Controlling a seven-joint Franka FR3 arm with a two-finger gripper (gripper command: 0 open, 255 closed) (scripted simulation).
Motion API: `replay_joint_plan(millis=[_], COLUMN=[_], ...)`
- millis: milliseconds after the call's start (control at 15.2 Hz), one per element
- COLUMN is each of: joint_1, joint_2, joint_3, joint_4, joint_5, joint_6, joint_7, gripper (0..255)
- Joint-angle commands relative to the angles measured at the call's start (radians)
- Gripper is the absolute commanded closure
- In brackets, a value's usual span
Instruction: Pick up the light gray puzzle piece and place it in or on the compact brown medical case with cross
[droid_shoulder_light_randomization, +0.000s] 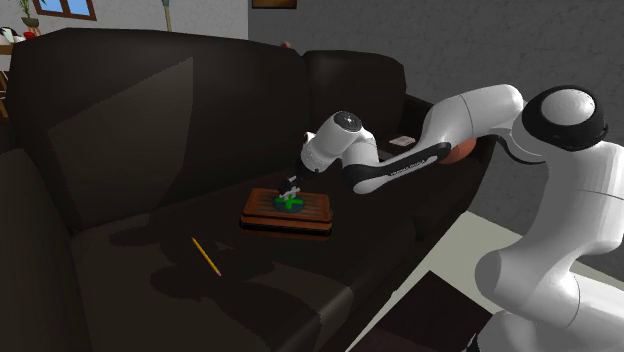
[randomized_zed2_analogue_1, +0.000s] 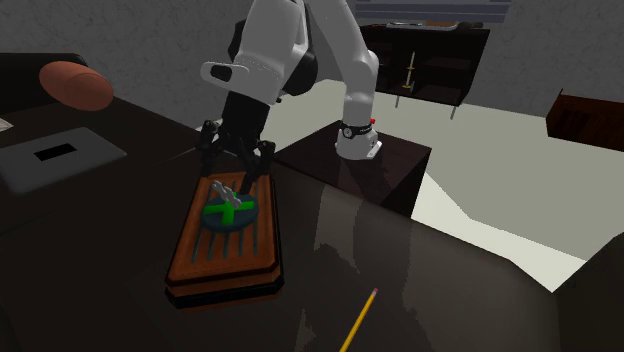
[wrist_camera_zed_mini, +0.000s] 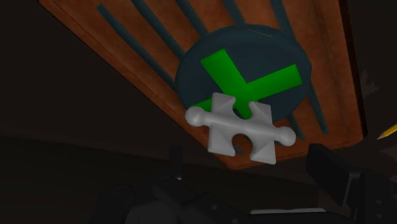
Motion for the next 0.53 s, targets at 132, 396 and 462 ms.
replay_joint_plan(millis=[132,396,462], joint_1=[-0.108,-0.209,-0.209], joint_2=[-0.028,-0.031,-0.030], joint_3=[0.114,0.227,0.227], joint_4=[-0.041,-0.073,-0.073], joint_5=[0.058,0.097,0.097], joint_6=[-0.016,-0.046,-0.046], joint_7=[-0.032,-0.056,-0.056], gripper=[0,0,0])
